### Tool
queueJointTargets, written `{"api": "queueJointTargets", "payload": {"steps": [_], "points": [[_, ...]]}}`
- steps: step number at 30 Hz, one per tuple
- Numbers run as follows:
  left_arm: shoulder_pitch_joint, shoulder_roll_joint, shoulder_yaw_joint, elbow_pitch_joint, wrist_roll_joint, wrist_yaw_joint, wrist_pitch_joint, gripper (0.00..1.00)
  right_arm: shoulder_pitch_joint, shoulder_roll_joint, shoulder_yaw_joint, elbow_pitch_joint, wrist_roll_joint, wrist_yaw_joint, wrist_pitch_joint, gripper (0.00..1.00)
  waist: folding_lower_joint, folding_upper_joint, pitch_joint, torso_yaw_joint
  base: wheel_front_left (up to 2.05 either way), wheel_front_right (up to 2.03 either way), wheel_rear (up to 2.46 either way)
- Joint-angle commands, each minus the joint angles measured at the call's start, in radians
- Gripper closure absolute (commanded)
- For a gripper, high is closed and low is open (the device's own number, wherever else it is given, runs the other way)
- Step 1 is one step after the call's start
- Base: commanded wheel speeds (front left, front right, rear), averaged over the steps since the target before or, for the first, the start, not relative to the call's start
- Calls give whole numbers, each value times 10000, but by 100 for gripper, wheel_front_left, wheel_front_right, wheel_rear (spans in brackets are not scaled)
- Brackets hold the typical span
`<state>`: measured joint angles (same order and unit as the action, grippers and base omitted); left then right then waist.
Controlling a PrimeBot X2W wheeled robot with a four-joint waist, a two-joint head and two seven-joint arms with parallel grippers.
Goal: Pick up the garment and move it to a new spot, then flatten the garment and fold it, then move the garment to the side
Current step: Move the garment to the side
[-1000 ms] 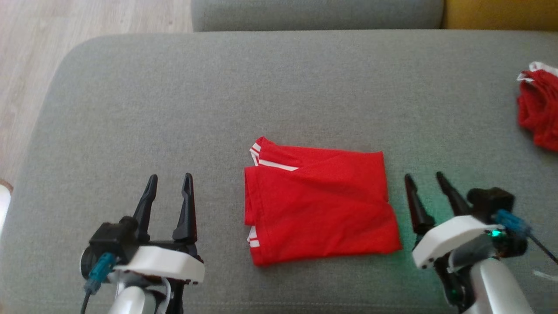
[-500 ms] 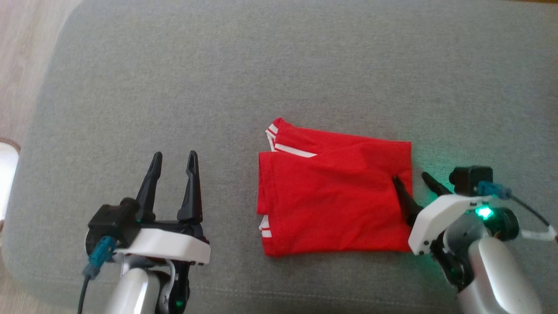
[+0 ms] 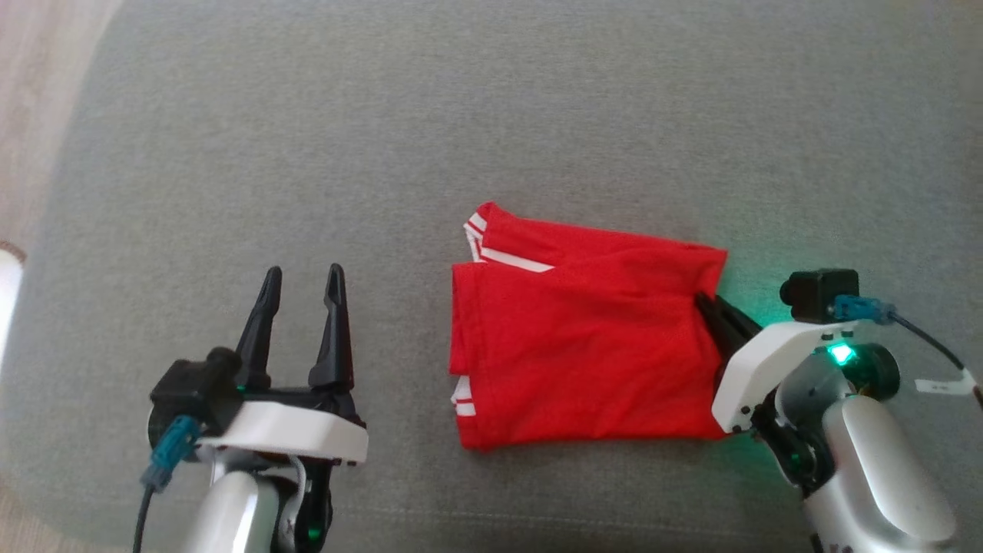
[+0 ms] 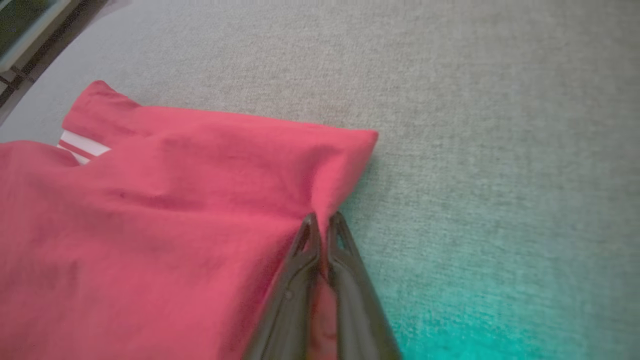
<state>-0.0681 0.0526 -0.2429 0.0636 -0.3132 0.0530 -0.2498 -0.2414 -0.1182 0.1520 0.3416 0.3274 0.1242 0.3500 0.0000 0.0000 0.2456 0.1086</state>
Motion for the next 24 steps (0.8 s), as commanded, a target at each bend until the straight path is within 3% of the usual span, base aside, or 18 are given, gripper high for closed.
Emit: {"api": "queueJointTargets", "payload": {"steps": [1, 9, 15, 24], "points": [[-410, -22, 384, -392, 109, -17, -120, 0, -320, -198, 131, -264, 28, 65, -240, 100, 0, 0, 46, -281, 0, 0, 0], [-503, -23, 435, -503, 459, -174, -120, 0, -706, -689, -283, -833, -85, 65, -694, 100, 0, 0, 222, -1398, 0, 0, 0], [-711, 53, 388, -549, 841, -367, -120, 0, -1192, -1177, -539, -1451, -237, 65, -601, 100, 0, 0, 592, -3001, 0, 0, 0], [-1174, 271, 194, -462, 1136, -478, -88, 0, -1708, -1051, -595, -1474, -277, 65, -785, 100, 0, 0, 1095, -4364, 0, 0, 0]]}}
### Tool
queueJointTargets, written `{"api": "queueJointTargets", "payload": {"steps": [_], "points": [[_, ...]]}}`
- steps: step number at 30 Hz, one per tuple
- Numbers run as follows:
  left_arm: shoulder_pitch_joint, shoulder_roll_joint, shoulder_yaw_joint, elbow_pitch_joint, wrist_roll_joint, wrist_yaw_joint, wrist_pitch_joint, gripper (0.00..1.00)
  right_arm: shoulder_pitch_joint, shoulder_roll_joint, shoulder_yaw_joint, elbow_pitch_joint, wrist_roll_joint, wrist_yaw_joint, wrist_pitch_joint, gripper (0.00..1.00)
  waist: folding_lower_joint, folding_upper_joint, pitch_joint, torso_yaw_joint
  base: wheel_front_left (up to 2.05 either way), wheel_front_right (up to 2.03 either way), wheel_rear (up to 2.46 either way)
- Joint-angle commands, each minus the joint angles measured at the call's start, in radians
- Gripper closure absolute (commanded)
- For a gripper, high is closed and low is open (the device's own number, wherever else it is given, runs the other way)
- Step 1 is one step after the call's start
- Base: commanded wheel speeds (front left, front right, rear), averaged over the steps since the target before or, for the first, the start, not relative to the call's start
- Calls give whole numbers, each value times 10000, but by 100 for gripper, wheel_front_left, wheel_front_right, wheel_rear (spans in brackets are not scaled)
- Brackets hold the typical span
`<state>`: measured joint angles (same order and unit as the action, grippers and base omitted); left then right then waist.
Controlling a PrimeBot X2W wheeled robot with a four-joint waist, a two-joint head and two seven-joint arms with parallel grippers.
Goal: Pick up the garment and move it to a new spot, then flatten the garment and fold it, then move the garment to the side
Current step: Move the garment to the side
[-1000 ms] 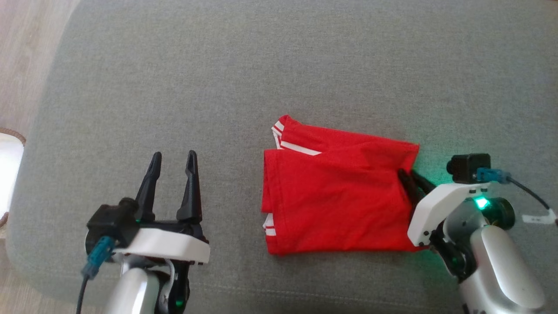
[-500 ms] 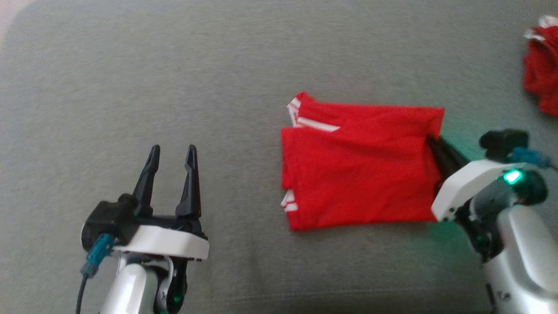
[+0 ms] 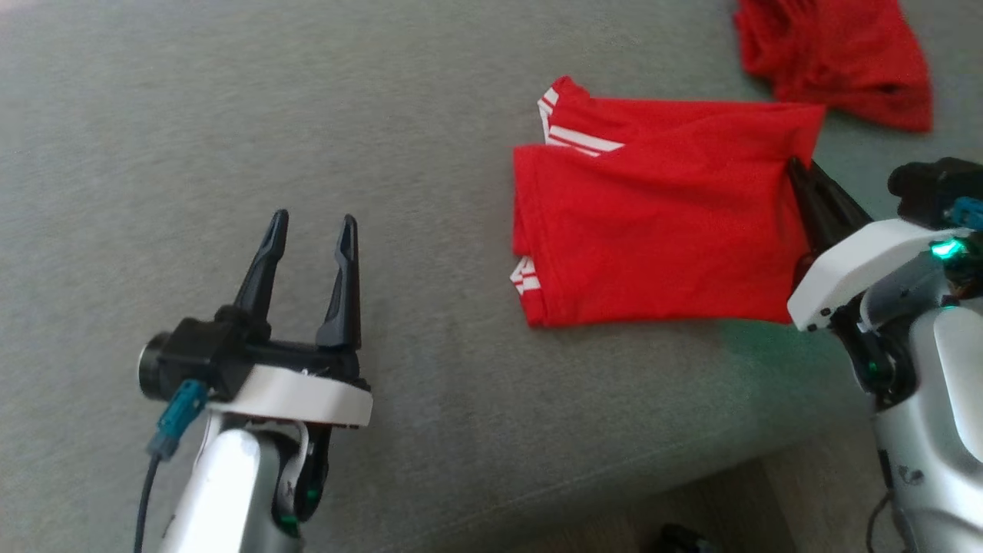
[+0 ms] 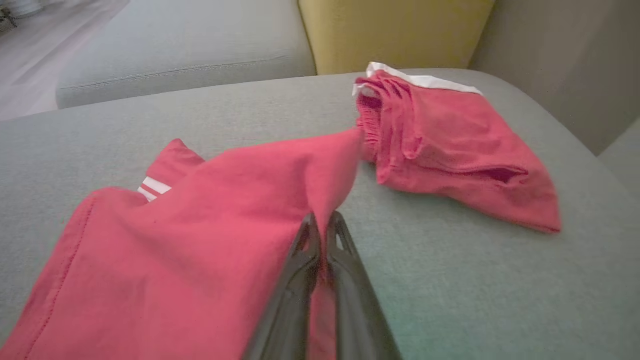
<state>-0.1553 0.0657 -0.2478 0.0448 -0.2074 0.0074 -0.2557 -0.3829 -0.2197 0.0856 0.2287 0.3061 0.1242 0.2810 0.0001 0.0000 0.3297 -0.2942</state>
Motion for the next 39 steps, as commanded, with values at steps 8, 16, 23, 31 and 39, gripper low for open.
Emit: {"api": "queueJointTargets", "payload": {"steps": [8, 16, 23, 31, 39], "points": [[-499, 232, 178, -275, 98, -1, 25, 0, -657, 61, -11, -171, -104, 65, -328, 100, -1, 0, 344, -377, 0, 0, 0], [-559, 225, 212, -301, -24, 63, 0, 0, -2203, -300, -239, 511, -355, 65, -71, 100, -1, 0, 319, 197, 0, 0, 0], [-591, 126, 83, -343, -113, 106, -33, 0, -3605, -1398, -494, 1420, -1014, 65, 394, 100, -1, 0, 356, 883, 0, 0, 0], [-604, 46, -35, -412, -175, 112, -53, 0, -4355, -2953, -699, 1640, -1370, 65, 1113, 100, -1, 0, 470, 1414, 0, 0, 0], [-723, -27, -186, -509, -162, 101, -58, 0, -4502, -4193, -1010, 1904, -1938, 65, 1631, 100, -1, 0, 786, 1849, 0, 0, 0]]}}
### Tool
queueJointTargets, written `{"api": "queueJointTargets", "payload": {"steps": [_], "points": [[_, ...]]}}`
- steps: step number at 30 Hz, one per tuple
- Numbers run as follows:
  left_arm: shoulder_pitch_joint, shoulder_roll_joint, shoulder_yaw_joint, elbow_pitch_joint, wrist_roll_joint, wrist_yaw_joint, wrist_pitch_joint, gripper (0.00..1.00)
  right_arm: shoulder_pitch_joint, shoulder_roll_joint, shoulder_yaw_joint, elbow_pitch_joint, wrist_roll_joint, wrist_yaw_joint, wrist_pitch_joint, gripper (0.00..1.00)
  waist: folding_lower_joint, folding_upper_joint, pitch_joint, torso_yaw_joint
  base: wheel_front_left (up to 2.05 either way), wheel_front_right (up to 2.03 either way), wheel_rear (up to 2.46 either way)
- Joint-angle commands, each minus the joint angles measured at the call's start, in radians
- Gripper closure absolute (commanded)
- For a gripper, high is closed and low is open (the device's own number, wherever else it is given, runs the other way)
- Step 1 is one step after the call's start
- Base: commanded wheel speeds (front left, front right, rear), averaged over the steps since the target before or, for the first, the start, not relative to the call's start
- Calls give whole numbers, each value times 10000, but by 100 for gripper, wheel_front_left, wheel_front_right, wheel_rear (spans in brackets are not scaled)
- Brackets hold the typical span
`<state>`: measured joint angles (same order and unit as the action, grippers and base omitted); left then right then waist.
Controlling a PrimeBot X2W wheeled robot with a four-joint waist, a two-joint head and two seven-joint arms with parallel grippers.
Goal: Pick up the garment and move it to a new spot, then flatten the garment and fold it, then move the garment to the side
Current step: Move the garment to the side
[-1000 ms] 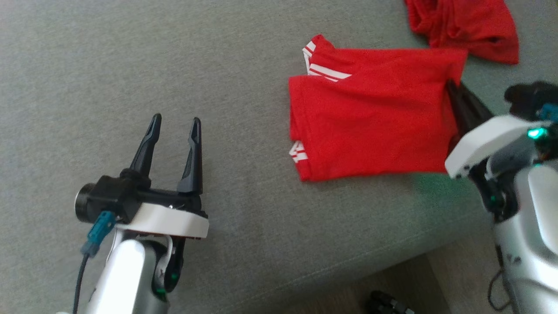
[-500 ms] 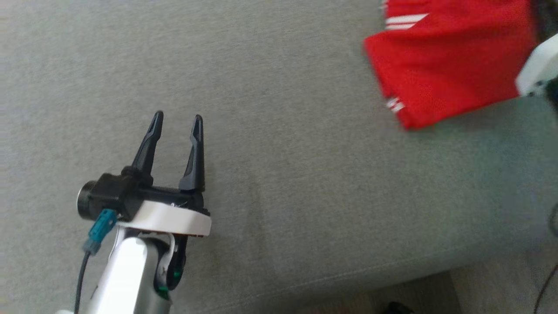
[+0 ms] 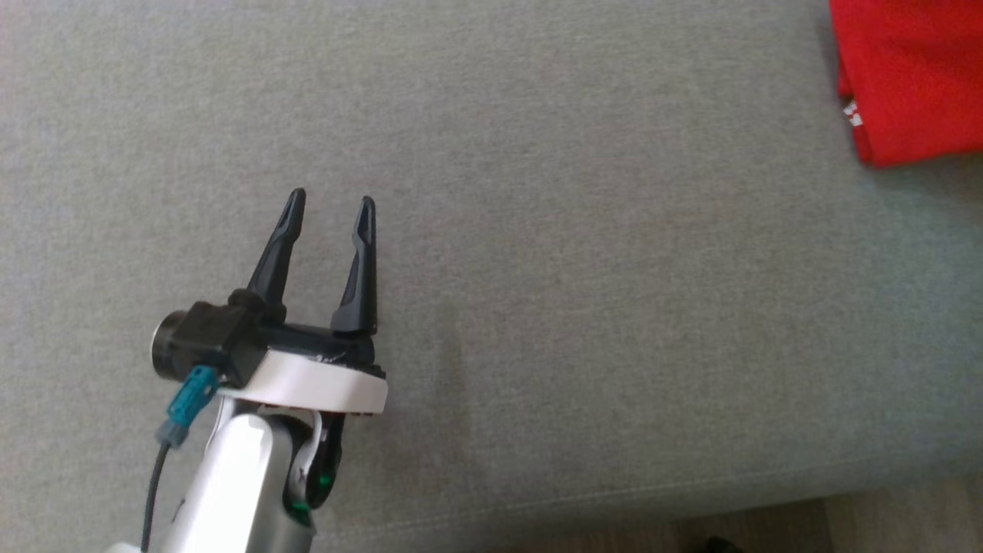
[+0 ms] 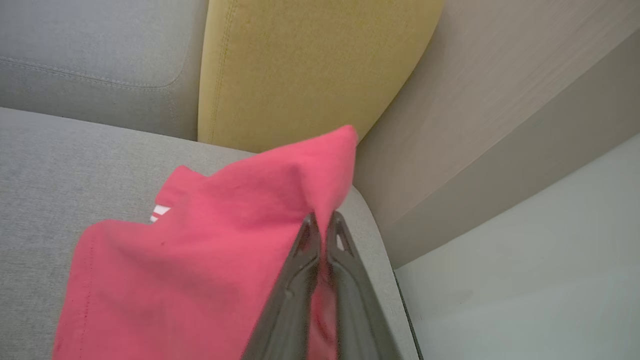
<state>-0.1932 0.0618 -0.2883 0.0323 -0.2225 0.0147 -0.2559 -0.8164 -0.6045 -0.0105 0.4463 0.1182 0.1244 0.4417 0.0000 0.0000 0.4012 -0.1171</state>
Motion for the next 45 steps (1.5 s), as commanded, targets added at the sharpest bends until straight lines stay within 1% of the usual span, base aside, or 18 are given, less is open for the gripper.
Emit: {"api": "queueJointTargets", "payload": {"steps": [1, 7, 14, 15, 16, 17, 21, 30, 34, 40, 41, 45], "points": [[-358, 5, 211, -386, -9, 20, -57, 0, -134, -410, -78, -205, -140, 63, 23, 100, 0, 0, 106, 122, 0, 0, 0], [-373, -18, 254, -358, 16, 12, -57, 0, 197, -642, -230, 140, -627, 63, -6, 100, 0, 0, 233, 313, 0, 0, 0], [-337, -19, 378, -336, 98, -32, -58, 0, 137, -480, -414, 120, -1201, 63, -57, 100, 0, 0, 298, 266, 0, 0, 0], [-337, -19, 386, -327, 111, -40, -58, 0, 136, -417, -471, 113, -1272, 63, -54, 82, 0, 0, 294, 250, 0, 0, 0], [-336, -20, 388, -316, 127, -44, -58, 0, 148, -353, -503, 99, -1352, 63, -40, 60, 0, 0, 290, 233, 0, 0, 0], [-334, -21, 384, -305, 139, -49, -58, 0, 166, -274, -519, 72, -1398, 63, -35, 0, 0, 0, 283, 220, 0, 0, 0], [-329, -25, 386, -268, 165, -65, -58, 0, 219, -60, -602, -25, -1550, 63, -45, 0, 0, 0, 248, 154, 0, 0, 0], [-279, -31, 420, -192, 184, -88, -58, 0, 397, 211, -768, -145, -1656, 63, -226, 0, 0, 0, 29, 69, 0, 0, 0], [-208, -38, 461, -156, 157, -80, -58, 0, 559, 500, -785, -249, -1529, 63, -551, 0, 0, 0, -268, 42, 0, 0, 0], [-118, -61, 675, -72, -54, -1, -58, 0, 811, 1292, -677, -625, -1258, 63, -1307, 0, 0, 0, -923, 56, 0, 0, 0], [-65, -70, 769, -14, -150, 69, -58, 0, 923, 1683, -630, -786, -1126, 63, -1654, 0, 0, 0, -1180, 46, 0, 0, 0], [89, -86, 938, 154, -297, 260, -59, 0, 1251, 2627, -491, -992, -862, 63, -2393, 0, 0, 0, -1719, 62, 0, 0, 0]]}}
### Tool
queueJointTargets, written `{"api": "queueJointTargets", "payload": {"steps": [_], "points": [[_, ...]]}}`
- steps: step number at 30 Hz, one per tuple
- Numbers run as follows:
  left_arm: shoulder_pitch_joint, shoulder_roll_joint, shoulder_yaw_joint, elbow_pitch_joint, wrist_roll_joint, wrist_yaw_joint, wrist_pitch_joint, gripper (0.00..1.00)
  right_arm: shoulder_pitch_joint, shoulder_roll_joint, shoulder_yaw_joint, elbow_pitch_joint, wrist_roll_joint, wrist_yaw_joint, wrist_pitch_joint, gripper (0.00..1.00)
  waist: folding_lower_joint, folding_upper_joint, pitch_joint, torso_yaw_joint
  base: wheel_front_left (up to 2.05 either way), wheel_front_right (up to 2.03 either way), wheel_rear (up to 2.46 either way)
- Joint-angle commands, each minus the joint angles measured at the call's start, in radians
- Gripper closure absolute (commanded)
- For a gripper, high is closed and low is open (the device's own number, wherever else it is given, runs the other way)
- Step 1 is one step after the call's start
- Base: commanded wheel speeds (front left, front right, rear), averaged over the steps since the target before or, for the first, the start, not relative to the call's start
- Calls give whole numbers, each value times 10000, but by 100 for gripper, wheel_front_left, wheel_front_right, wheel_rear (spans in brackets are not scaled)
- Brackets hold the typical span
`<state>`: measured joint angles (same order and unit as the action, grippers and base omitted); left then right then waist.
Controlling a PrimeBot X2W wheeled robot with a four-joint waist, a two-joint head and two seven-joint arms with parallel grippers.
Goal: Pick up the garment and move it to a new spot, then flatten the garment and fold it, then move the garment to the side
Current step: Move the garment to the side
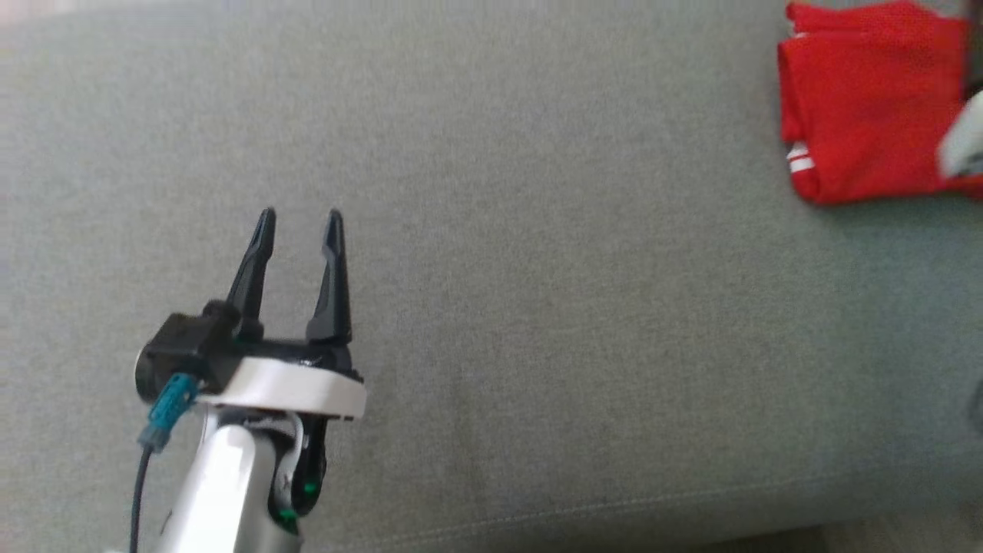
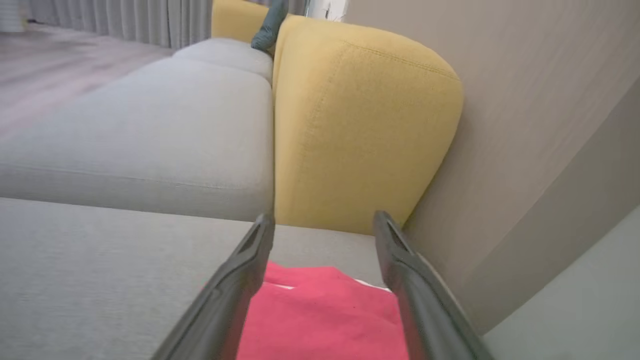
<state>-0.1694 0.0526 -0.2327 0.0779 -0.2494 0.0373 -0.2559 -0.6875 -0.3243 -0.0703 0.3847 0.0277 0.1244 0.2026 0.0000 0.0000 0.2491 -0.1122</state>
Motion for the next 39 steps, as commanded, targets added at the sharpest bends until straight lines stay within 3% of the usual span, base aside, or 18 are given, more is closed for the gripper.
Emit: {"api": "queueJointTargets", "payload": {"steps": [1, 8, 14, 27, 39], "points": [[-107, 4, 433, -244, -51, 87, -59, 0, 67, 95, 125, -409, 140, 63, -198, 0, 0, 0, -333, 23, 0, 0, 0], [282, -11, 669, 220, -130, 515, -59, 0, 1126, 1794, 183, -654, 383, 63, -1669, 0, 0, 0, -1256, 244, 0, 0, 0], [665, -18, 770, 488, -256, 788, -59, 0, 2623, 2601, 566, -952, 481, 63, -2451, 0, 0, 0, -1850, 544, 0, 0, 0], [1229, -22, 560, 928, -241, 1145, -59, 0, 5222, 2739, 1431, -1713, 1775, 63, -3575, 0, 0, 0, -2370, 983, 0, 0, 0], [1257, -16, 331, 1054, -220, 977, -59, 0, 5624, 2740, 1419, -1826, 1809, 63, -3791, 0, 0, 0, -2395, 1002, 0, 0, 0]]}}
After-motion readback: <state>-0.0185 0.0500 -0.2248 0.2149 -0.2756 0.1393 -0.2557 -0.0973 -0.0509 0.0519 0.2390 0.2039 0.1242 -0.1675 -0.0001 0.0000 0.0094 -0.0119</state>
